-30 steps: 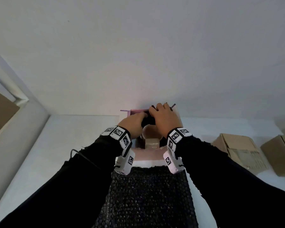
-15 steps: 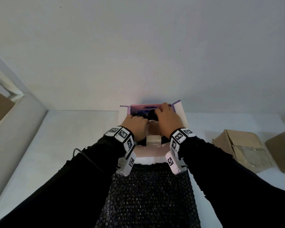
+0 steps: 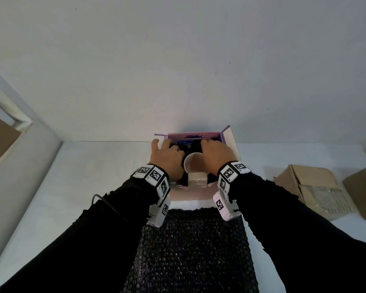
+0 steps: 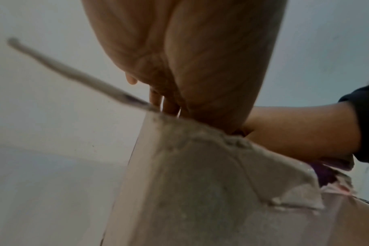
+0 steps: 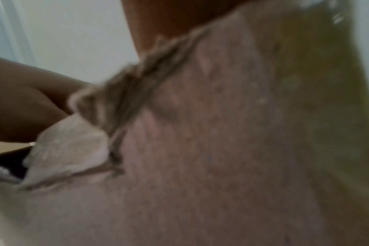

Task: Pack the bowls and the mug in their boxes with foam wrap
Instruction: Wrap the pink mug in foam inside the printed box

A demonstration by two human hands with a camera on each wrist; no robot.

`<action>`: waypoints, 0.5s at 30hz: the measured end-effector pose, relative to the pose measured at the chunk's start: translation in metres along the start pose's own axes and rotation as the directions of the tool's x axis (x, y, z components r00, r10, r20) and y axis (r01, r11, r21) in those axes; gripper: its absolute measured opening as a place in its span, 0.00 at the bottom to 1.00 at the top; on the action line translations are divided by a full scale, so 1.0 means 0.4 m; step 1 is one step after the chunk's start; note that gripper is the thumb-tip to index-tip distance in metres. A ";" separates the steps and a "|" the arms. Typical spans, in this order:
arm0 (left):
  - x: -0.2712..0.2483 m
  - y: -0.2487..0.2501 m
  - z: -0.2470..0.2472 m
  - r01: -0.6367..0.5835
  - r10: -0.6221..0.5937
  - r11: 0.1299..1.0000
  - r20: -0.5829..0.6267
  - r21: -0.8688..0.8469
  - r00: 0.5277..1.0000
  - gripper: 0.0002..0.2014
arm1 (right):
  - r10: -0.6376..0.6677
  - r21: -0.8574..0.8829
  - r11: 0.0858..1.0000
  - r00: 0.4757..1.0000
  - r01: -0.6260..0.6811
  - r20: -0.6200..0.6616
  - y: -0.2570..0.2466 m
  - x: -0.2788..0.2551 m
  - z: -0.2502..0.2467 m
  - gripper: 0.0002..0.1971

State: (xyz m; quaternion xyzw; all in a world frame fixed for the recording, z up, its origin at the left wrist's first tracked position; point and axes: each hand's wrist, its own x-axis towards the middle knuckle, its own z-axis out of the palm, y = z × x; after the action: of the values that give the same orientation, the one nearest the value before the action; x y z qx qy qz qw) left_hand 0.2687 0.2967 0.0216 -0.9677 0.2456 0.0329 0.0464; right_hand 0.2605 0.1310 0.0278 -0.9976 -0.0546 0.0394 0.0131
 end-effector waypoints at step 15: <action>-0.031 0.004 -0.030 0.006 0.000 0.998 0.097 -0.063 0.995 0.18 | -0.028 0.070 0.997 0.999 0.026 0.024 0.003 -0.008 -0.012 0.15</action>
State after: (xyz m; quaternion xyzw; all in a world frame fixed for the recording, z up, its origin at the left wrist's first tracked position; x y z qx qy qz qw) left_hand 0.2575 0.3001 0.0346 -0.9663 0.2404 0.0877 0.0276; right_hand 0.2580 0.1294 0.0330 -0.9952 -0.0668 0.0533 0.0479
